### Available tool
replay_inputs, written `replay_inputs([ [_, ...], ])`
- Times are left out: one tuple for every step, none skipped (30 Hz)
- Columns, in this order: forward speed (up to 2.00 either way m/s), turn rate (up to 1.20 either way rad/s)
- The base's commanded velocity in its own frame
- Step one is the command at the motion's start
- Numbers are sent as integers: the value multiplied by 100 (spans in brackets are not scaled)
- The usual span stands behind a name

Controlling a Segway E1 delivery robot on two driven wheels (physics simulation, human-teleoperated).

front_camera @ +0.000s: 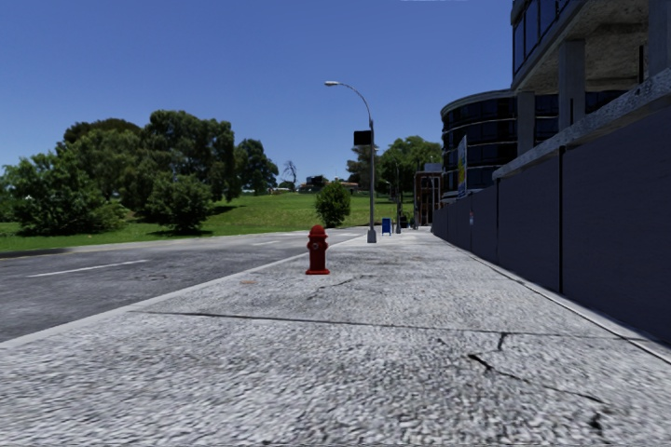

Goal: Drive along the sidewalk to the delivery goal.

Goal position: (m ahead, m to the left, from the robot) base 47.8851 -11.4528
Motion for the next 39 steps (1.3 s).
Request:
replay_inputs([
  [200,-43],
  [200,-43],
  [200,-43],
  [200,-43],
  [200,-43],
  [200,-43],
  [200,-43],
  [200,-43],
  [200,-43],
  [200,-43],
  [200,-43],
  [200,-43],
  [200,-43],
  [200,-43],
  [200,-43],
  [200,-42],
  [200,-42],
  [200,-42],
  [200,-42],
  [200,-42],
  [200,-40],
  [200,-19],
  [200,-19],
  [200,0],
  [200,0],
  [200,0],
  [200,0],
  [200,0],
  [200,0],
  [200,0],
  [200,0],
  [200,0],
  [200,0],
  [200,0],
  [200,0],
  [200,0],
  [200,0],
  [200,0],
  [200,0],
])
